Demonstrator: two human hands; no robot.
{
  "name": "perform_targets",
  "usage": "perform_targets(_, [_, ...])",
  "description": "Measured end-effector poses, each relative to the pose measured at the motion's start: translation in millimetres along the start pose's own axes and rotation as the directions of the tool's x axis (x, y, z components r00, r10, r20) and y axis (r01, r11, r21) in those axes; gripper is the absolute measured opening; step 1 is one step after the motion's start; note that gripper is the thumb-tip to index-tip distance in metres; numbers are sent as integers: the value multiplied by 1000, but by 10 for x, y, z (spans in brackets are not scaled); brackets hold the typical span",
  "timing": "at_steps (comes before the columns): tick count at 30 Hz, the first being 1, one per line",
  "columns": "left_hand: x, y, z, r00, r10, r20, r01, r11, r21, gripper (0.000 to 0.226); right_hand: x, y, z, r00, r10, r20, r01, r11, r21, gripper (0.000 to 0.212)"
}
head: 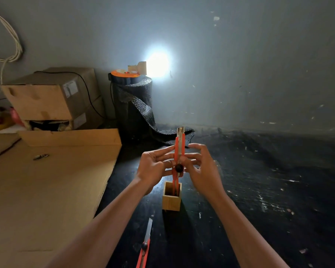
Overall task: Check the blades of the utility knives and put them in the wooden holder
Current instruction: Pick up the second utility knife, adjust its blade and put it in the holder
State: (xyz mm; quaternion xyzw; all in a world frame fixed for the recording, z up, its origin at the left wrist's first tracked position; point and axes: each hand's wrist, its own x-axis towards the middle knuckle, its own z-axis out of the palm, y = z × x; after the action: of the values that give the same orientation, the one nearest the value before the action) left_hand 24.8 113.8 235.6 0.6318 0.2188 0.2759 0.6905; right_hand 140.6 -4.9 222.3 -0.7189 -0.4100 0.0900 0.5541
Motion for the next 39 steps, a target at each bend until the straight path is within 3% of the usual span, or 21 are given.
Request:
perform_targets(3, [79,-206,-29,998,-59,21,60,998,-23,46,141,99,40,999,33,19,-34,999,27,48])
perform_targets(7, [213,-468,-57,995,-95,2,95,995,-6,45,281,287,136,998,57,5,-57,998,35,35])
perform_targets(11, [372,-856,-183,986,-119,-113,141,968,208,44,400,574,277,992,126,-2,-126,991,38,20])
perform_targets(14, [447,-1142,-247,975,-161,-156,204,924,325,52,484,853,395,987,163,1,-163,985,-51,26])
perform_targets(20, [542,-1576,-217,960,-231,-156,278,808,520,72,525,1192,666,967,251,49,-241,957,-163,13])
perform_targets(23, [586,-1716,-220,958,-247,-147,287,781,555,60,524,1365,806,952,297,75,-271,932,-242,11])
perform_targets(26, [611,-1841,-243,952,-260,-161,305,768,563,63,530,1517,916,936,338,98,-294,904,-312,8])
perform_targets(33, [615,-2072,-313,947,-260,-190,321,801,505,54,529,1721,1095,908,402,119,-322,851,-415,7])
perform_targets(39, [633,-2114,-325,947,-255,-195,319,822,471,53,533,1746,1141,913,398,89,-335,856,-394,16])
